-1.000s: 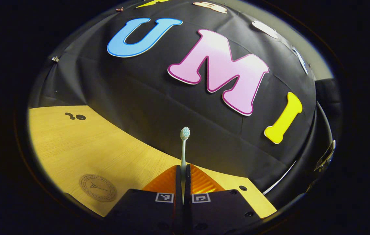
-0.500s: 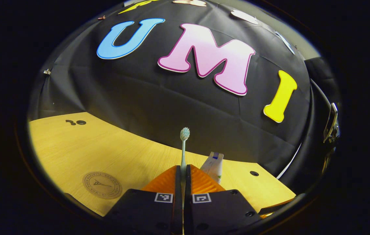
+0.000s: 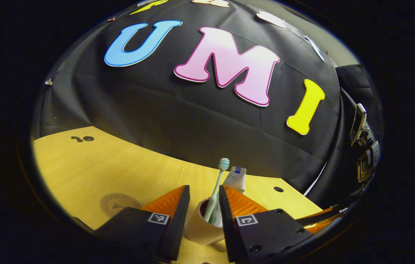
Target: Put the toothbrush and toothpaste on the desktop into the cup, then pick up the cup and place it on the coaster on the desktop.
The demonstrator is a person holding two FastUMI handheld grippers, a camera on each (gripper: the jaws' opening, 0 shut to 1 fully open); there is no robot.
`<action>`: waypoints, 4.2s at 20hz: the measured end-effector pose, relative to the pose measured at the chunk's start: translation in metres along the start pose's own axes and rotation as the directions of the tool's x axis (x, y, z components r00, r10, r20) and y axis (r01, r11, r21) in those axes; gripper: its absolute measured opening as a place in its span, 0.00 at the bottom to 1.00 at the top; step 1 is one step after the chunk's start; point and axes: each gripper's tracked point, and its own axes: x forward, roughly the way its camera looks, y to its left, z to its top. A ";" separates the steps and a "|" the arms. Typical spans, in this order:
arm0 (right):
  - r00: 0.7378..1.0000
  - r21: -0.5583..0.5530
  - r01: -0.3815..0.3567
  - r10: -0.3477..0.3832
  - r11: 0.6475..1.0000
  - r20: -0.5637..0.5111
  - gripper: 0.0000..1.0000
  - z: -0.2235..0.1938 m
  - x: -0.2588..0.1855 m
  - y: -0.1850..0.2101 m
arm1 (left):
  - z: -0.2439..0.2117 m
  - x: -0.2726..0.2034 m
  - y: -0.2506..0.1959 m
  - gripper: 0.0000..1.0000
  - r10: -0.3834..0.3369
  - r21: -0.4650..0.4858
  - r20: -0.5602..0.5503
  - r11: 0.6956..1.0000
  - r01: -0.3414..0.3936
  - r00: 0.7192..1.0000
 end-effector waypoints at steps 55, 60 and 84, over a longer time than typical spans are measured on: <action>0.959 -0.323 -0.063 -0.033 0.944 -0.281 0.21 0.019 0.096 0.121 | -0.006 -0.222 0.169 0.82 0.233 0.090 -0.192 0.972 -0.219 0.953; 0.957 -0.347 -0.101 -0.005 0.932 -0.291 0.21 0.025 0.116 0.153 | 0.000 -0.243 0.178 0.82 0.243 0.087 -0.187 0.969 -0.230 0.952; 0.908 -0.415 -0.127 -0.062 0.901 -0.413 0.21 -0.014 0.189 0.177 | -0.015 -0.262 0.218 0.82 0.282 0.020 -0.209 0.958 -0.285 0.936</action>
